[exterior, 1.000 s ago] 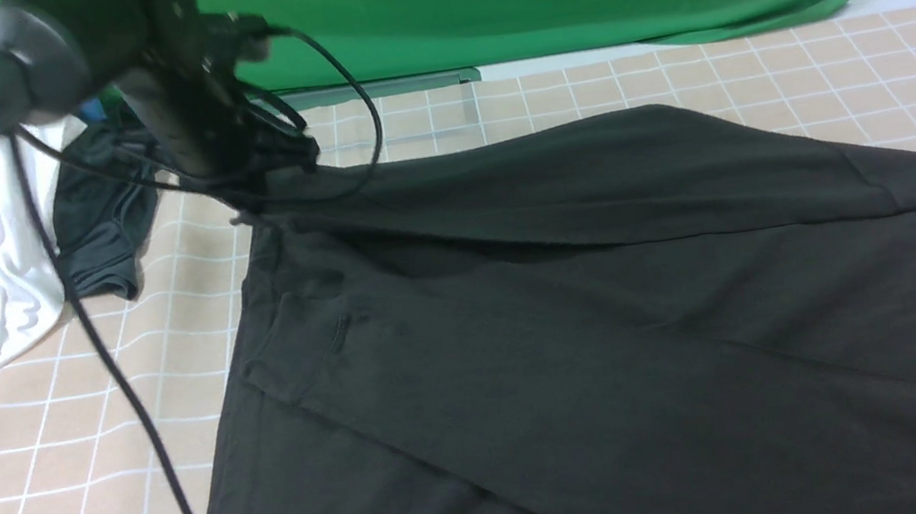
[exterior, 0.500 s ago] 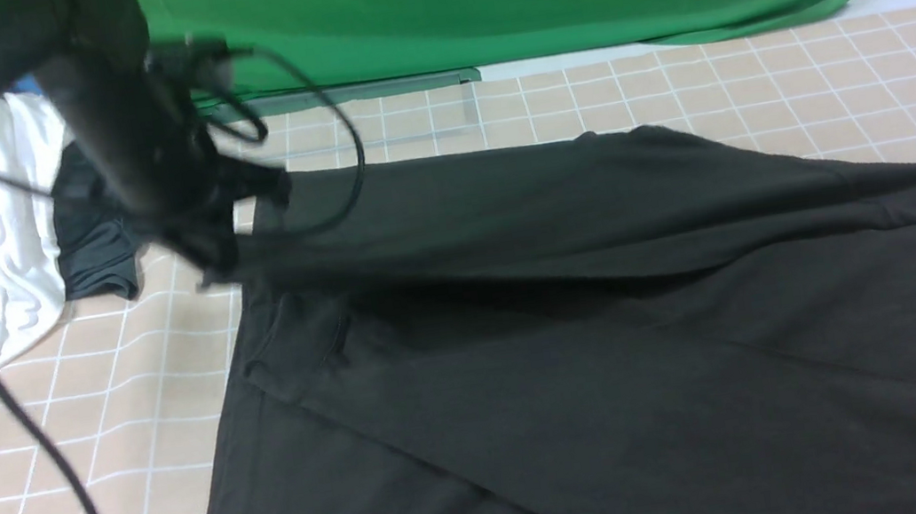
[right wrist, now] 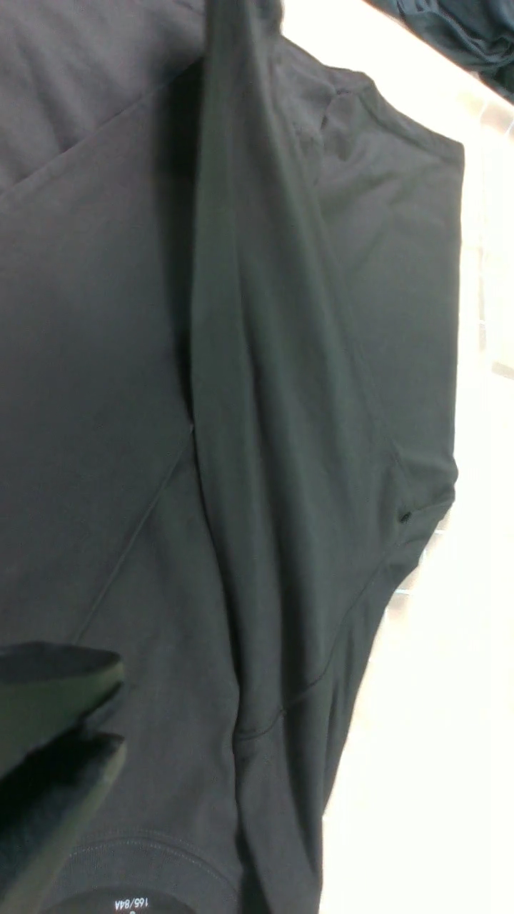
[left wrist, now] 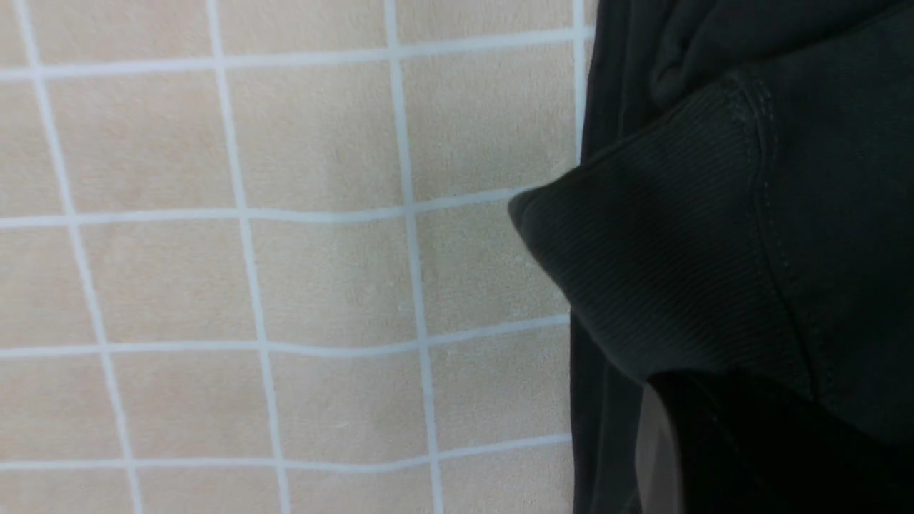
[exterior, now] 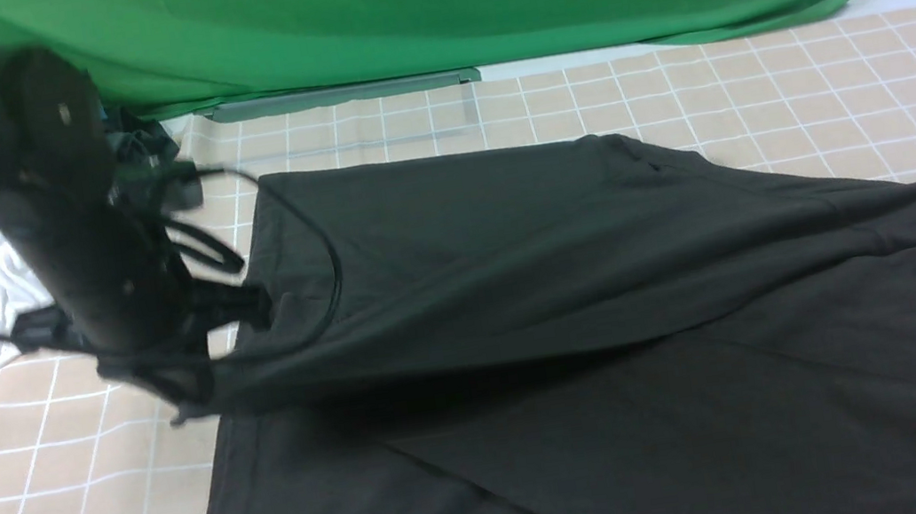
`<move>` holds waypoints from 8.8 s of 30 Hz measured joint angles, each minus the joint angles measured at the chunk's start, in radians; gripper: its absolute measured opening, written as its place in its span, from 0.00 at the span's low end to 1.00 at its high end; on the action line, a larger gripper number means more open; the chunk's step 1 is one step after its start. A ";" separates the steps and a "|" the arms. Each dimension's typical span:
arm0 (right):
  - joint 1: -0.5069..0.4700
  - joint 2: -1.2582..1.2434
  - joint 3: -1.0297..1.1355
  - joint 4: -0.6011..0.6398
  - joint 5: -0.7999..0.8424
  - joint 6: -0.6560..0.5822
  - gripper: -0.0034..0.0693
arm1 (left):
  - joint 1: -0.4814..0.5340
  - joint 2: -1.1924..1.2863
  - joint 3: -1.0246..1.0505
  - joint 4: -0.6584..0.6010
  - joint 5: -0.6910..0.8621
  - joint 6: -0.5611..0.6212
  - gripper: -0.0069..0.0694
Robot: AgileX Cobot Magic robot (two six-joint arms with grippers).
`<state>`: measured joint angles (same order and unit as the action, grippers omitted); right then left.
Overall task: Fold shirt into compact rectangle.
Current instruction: 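Fold the left side of the dark shirt inward over its body with the left gripper, then grasp the near edge of the shirt at its hem and shoulder corners, then fold the black garment in half by bringing its near edge over to the far edge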
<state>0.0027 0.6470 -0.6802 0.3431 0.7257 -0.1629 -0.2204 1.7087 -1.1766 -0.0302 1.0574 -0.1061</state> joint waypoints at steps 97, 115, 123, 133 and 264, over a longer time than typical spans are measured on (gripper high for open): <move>0.252 0.336 -0.130 0.001 0.185 -0.013 0.24 | 0.002 -0.373 0.667 -0.232 -0.067 0.235 0.63; 0.252 0.336 -0.130 0.001 0.170 0.000 0.24 | 0.002 -0.288 0.659 -0.246 -0.128 0.239 0.39; 0.252 0.336 -0.130 0.000 0.170 0.001 0.24 | 0.002 -0.292 0.643 -0.236 -0.080 0.262 0.11; 0.252 0.336 -0.204 -0.058 0.292 -0.001 0.24 | 0.001 -0.523 0.553 0.010 0.132 0.059 0.11; 0.587 0.656 -0.292 -0.444 0.147 -0.238 0.16 | -0.199 -0.277 -0.035 0.119 0.091 -0.276 0.14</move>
<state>0.5895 1.3033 -0.9723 -0.1011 0.8729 -0.4011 -0.4191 1.4317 -1.2117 0.0892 1.1489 -0.3822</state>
